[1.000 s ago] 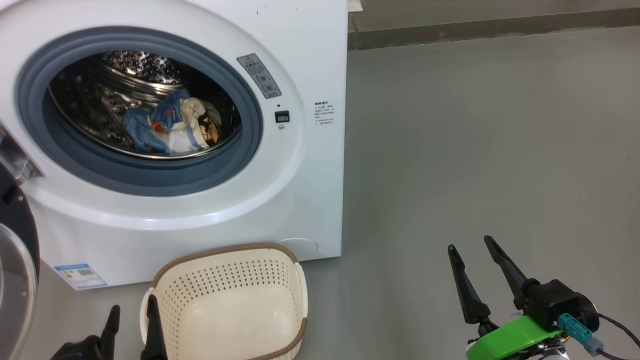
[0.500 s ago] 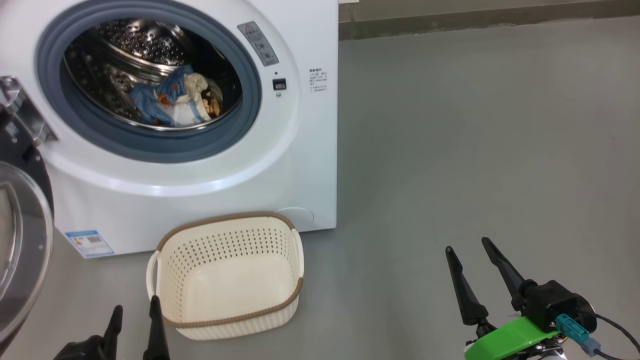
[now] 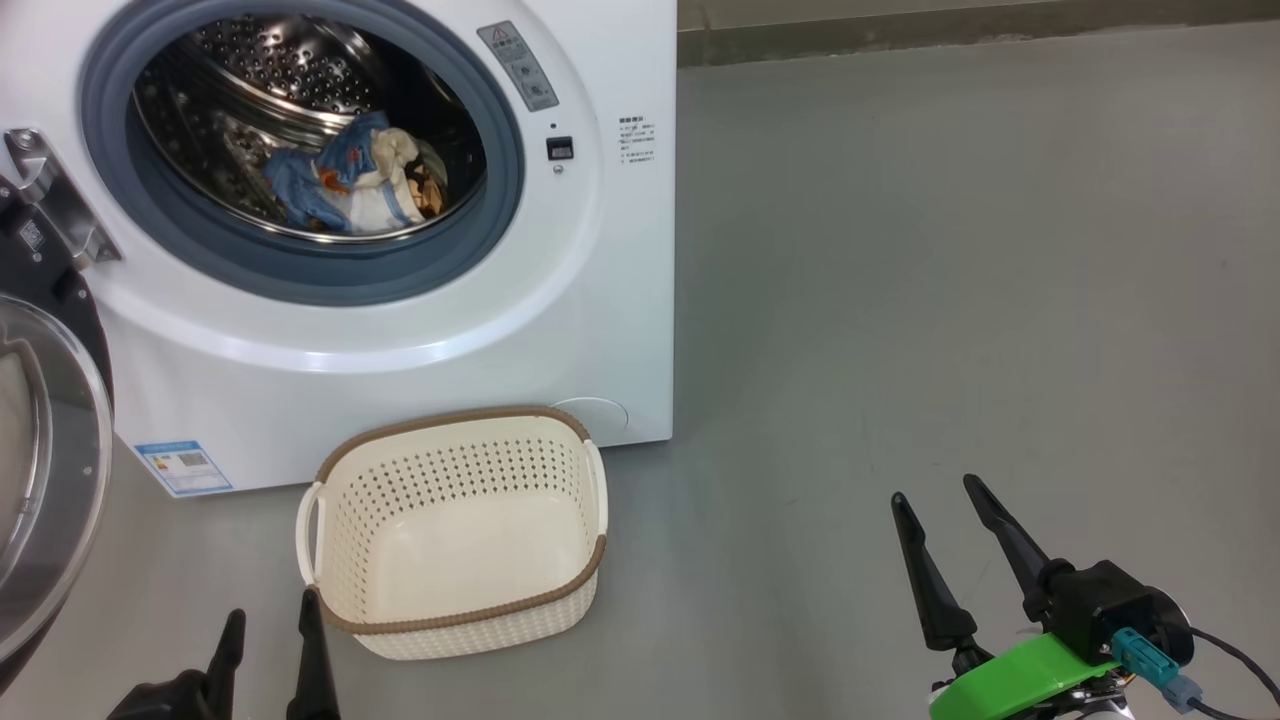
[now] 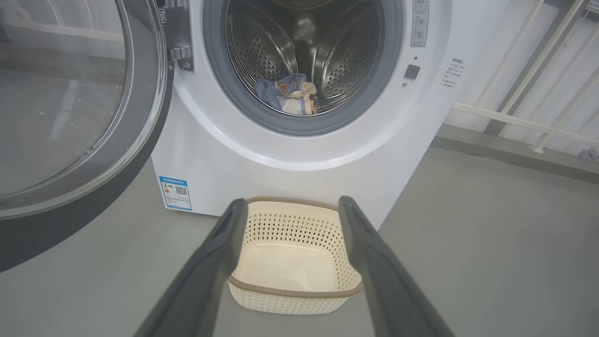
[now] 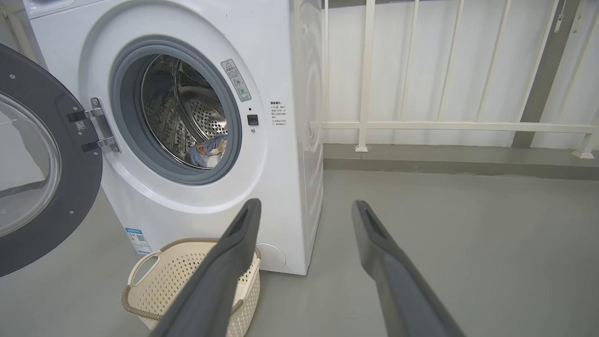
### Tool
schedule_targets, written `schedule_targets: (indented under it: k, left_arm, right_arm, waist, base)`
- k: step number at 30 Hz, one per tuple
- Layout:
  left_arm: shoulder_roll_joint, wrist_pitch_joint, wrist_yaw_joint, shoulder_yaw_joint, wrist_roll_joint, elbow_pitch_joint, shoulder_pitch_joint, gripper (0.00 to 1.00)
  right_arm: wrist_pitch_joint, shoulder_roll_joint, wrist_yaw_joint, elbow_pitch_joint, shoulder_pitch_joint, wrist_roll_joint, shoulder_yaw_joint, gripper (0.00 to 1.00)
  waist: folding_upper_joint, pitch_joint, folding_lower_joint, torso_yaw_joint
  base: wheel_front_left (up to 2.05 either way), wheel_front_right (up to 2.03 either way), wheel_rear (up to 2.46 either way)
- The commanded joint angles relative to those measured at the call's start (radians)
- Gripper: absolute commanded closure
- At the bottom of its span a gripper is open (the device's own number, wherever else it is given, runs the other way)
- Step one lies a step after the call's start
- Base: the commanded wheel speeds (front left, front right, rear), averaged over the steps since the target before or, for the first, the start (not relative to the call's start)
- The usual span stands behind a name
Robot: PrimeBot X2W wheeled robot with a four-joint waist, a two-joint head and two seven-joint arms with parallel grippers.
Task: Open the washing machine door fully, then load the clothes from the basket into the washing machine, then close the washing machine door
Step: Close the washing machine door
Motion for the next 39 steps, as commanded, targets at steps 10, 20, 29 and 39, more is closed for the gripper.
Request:
schedule_targets:
  k: [10,20,29,39]
  left_arm:
    - [0.010,-0.006,0.005,0.031,0.007,-0.025,-0.040,0.00]
    - [0.010,-0.006,0.008,0.028,0.006,-0.025,-0.038,0.00]
    - [0.010,-0.006,0.011,0.022,-0.001,-0.023,-0.041,0.00]
    - [0.010,-0.006,0.022,0.038,-0.006,-0.028,-0.039,0.00]
  right_arm:
    - [-0.005,0.000,0.003,-0.021,-0.014,0.006,0.027,0.00]
    - [-0.005,0.000,0.003,-0.020,-0.016,0.008,0.027,0.00]
    - [-0.005,0.000,0.003,-0.020,-0.017,0.007,0.025,0.00]
    - [-0.005,0.000,0.003,-0.023,-0.014,0.005,0.025,0.00]
  waist:
    - [0.0000,-0.001,0.0000,0.000]
    - [0.0000,-0.001,0.0000,-0.002]
    - [0.0000,-0.001,0.0000,0.001]
    - [0.0000,0.000,0.0000,0.021]
  base:
    - [0.00,0.00,0.00]
    - [0.00,0.00,0.00]
    - [0.00,0.00,0.00]
    - [0.00,0.00,0.00]
